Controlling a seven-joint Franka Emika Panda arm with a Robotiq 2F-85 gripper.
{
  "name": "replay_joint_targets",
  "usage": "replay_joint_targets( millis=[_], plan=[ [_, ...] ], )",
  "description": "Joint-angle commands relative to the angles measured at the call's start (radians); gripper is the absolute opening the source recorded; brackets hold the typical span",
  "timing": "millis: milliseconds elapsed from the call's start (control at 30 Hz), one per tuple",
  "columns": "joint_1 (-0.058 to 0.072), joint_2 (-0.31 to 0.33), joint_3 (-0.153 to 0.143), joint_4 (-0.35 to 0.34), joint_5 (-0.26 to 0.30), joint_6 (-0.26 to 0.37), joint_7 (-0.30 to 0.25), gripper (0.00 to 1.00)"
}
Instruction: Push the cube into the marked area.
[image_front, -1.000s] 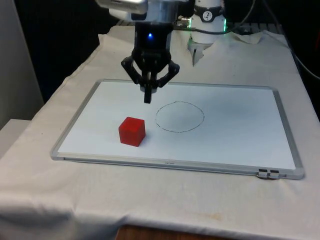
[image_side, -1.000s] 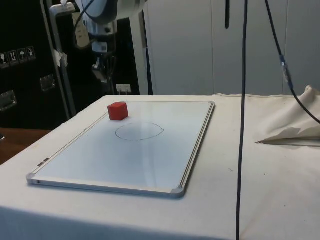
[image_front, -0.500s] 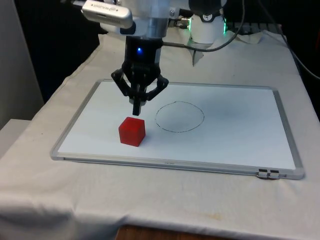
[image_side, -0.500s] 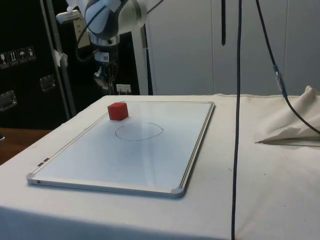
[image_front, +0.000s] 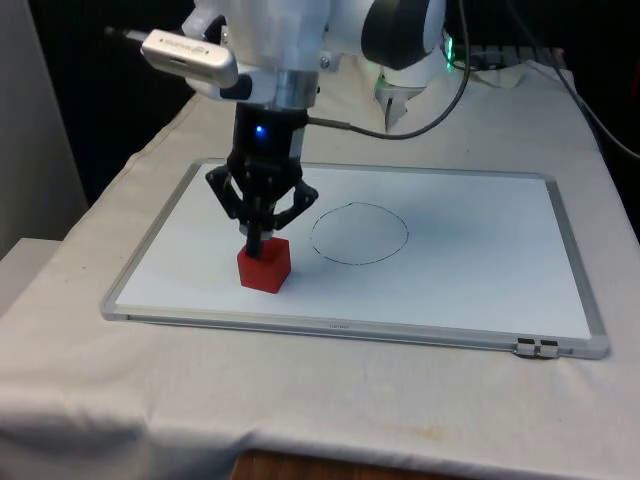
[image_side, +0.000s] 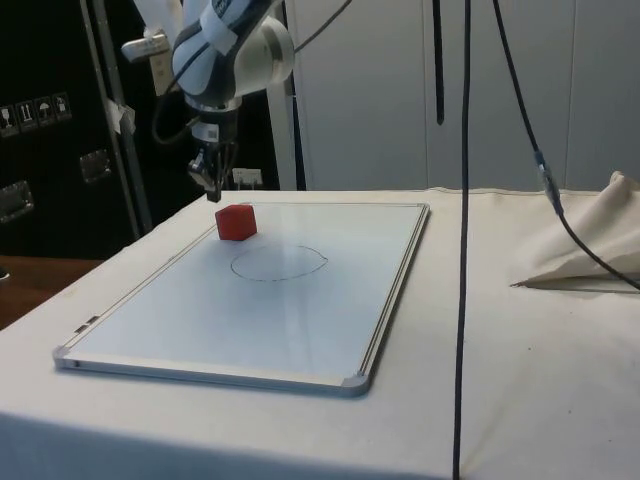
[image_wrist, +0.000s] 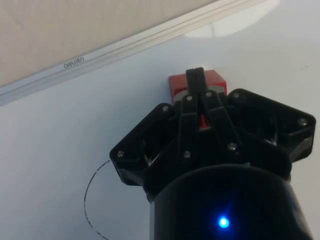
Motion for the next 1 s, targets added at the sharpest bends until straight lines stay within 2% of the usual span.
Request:
replay_joint_targets(
  millis=[0,67,100,533,667,733,933,967],
  plan=[
    [-0.006,0.016,0.003,0.011,0.010,0.014,0.005,0.00],
    [-0.001,0.013,-0.001,0.006,0.008,0.010,0.004,0.00],
    [-0.006,0.029,0.001,0.015,0.015,0.025,0.011,0.00],
    [-0.002,0.071,-0.039,0.025,0.012,0.041,0.046,0.00],
    [-0.001,0.072,-0.044,0.023,0.015,0.037,0.044,0.00],
    [0.002,0.083,-0.054,0.027,0.011,0.020,0.062,0.00],
    [0.008,0.071,-0.048,0.024,0.014,-0.024,0.072,0.00],
    [0.004,0.077,-0.049,0.028,0.014,-0.009,0.068,0.00]
  ],
)
